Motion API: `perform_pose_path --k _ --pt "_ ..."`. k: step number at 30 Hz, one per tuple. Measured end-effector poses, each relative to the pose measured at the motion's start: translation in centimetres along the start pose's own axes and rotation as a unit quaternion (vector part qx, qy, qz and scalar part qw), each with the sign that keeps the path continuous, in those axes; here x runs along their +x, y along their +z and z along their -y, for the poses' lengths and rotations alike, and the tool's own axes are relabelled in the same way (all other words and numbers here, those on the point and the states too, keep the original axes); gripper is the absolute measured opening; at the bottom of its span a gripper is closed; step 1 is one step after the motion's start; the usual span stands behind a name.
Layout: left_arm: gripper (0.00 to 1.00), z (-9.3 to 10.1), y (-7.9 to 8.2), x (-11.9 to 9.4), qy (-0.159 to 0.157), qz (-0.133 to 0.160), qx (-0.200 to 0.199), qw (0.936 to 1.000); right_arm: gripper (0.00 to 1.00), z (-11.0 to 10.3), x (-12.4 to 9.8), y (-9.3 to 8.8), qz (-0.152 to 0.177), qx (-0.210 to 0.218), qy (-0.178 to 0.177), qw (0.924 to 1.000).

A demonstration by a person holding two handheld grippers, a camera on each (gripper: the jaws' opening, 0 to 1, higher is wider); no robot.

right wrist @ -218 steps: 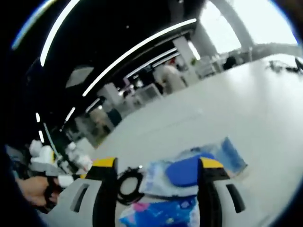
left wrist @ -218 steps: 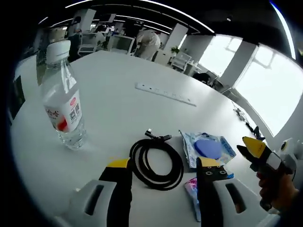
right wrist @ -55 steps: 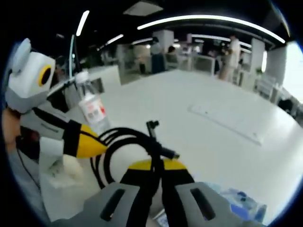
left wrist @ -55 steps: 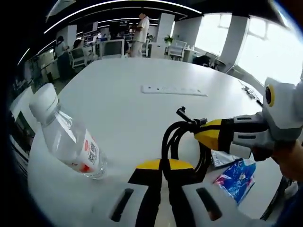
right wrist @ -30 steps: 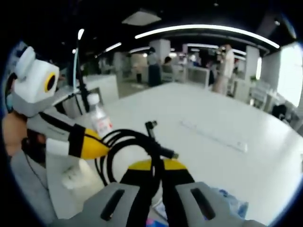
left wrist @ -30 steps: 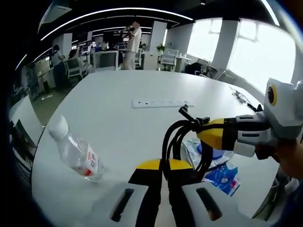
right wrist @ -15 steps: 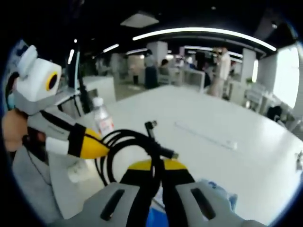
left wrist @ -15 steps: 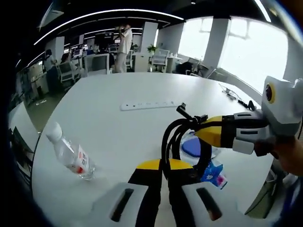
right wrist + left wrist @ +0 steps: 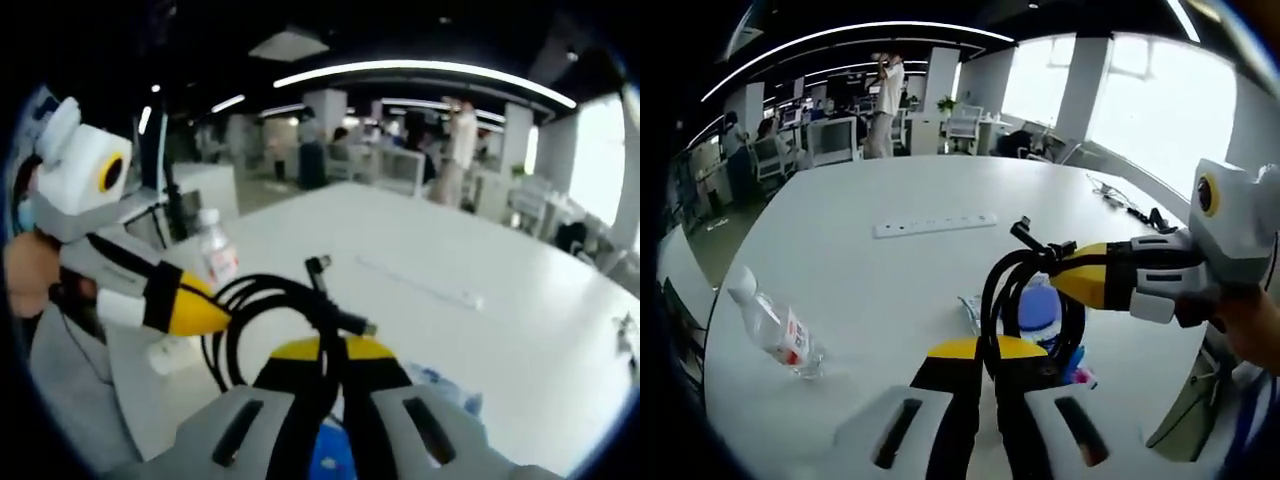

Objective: Arrange the tabletop items into an orderly group along one side of the table until the central work area is clear of visible clutter.

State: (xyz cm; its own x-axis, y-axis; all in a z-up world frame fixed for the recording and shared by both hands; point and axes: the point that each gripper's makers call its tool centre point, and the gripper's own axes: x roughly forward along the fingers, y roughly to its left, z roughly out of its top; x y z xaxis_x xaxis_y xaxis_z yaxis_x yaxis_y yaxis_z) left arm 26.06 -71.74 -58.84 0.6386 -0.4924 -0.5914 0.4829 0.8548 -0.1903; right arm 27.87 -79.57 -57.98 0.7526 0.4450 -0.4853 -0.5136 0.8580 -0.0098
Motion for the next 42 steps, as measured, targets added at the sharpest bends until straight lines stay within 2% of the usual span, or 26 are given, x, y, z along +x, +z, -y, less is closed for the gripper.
perform_pose_path --k 8,20,29,42 --pt "0.03 2.4 0.0 0.4 -0.02 -0.006 0.019 0.9996 0.03 1.2 -2.2 -0.9 -0.001 0.009 -0.019 0.9998" --pt "0.03 4.9 0.2 1.0 -0.042 -0.011 0.031 0.9985 0.03 2.8 -4.3 -1.8 0.001 0.021 -0.042 0.9989" --pt "0.03 8.5 -0.4 2.3 -0.073 -0.025 0.048 0.9959 0.03 5.0 -7.0 -4.1 -0.006 0.044 -0.074 0.9963" --pt "0.03 11.8 -1.1 3.4 -0.103 -0.038 0.067 0.9917 0.03 6.8 -9.6 -6.0 -0.011 0.062 -0.104 0.9926"
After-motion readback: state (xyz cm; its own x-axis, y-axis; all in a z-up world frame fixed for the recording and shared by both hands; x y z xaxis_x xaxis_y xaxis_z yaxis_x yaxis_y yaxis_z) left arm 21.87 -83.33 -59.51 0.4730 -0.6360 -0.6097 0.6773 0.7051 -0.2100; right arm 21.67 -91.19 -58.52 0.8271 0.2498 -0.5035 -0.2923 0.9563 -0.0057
